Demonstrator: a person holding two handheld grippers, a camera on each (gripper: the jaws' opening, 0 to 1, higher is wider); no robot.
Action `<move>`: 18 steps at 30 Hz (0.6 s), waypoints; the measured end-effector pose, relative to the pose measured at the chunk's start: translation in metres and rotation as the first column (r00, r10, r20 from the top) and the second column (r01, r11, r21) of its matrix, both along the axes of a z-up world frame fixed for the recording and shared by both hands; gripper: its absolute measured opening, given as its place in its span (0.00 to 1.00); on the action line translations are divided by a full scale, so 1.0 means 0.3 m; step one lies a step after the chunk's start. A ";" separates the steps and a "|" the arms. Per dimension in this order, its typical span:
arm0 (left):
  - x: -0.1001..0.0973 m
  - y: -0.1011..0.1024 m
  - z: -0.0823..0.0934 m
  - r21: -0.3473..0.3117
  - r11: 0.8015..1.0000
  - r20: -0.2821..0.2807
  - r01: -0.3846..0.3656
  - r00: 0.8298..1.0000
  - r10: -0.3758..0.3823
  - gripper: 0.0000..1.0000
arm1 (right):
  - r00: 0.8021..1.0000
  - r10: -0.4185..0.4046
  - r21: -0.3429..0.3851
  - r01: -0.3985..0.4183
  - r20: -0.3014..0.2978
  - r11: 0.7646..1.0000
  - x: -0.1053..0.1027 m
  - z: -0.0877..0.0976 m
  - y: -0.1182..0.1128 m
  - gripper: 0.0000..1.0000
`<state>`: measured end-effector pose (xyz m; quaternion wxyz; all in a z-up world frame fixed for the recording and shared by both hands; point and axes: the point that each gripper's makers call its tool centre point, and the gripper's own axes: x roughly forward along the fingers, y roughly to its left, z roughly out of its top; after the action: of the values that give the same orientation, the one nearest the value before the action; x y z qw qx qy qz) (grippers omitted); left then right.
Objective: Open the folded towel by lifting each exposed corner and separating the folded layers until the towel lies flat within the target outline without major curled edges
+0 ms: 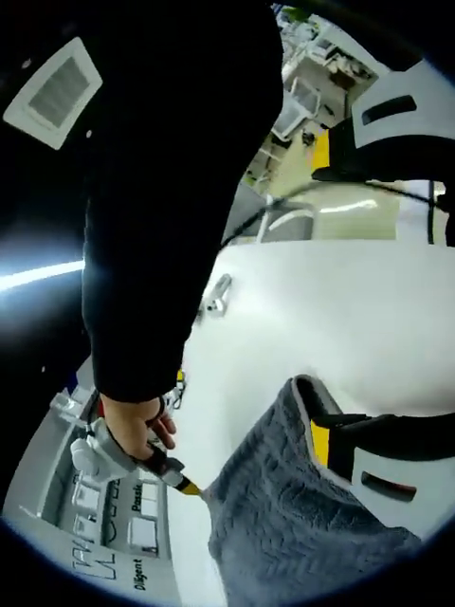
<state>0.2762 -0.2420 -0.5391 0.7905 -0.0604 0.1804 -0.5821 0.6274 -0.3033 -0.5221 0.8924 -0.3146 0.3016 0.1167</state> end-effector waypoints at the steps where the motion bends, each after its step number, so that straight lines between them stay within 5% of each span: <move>1: 0.011 0.021 0.008 -0.004 1.000 0.005 -0.022 1.000 0.022 1.00 | 1.000 0.007 0.005 -0.007 0.010 1.000 -0.006 0.017 0.006 0.83; 4: 0.064 0.095 0.026 0.012 0.992 0.062 -0.126 0.990 0.125 1.00 | 1.000 0.025 0.032 -0.025 0.013 0.999 -0.030 0.055 0.034 0.89; 8: 0.132 0.203 0.066 0.023 0.964 0.136 -0.264 0.956 0.258 1.00 | 0.997 0.061 0.039 -0.062 0.041 0.997 -0.055 0.106 0.080 0.98; 14: 0.231 0.433 0.157 -0.012 0.876 0.187 -0.482 0.860 0.475 1.00 | 0.990 0.102 0.032 -0.105 0.094 0.994 -0.081 0.190 0.133 0.99; 18: 0.262 0.534 0.185 -0.036 0.845 0.173 -0.534 0.829 0.531 1.00 | 0.983 0.123 0.039 -0.129 0.137 0.991 -0.102 0.244 0.159 0.99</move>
<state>0.3547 -0.0819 -0.4837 0.9345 -0.0511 0.0900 -0.3406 0.5967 -0.2557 -0.4490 0.9088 -0.3188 0.2173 0.1587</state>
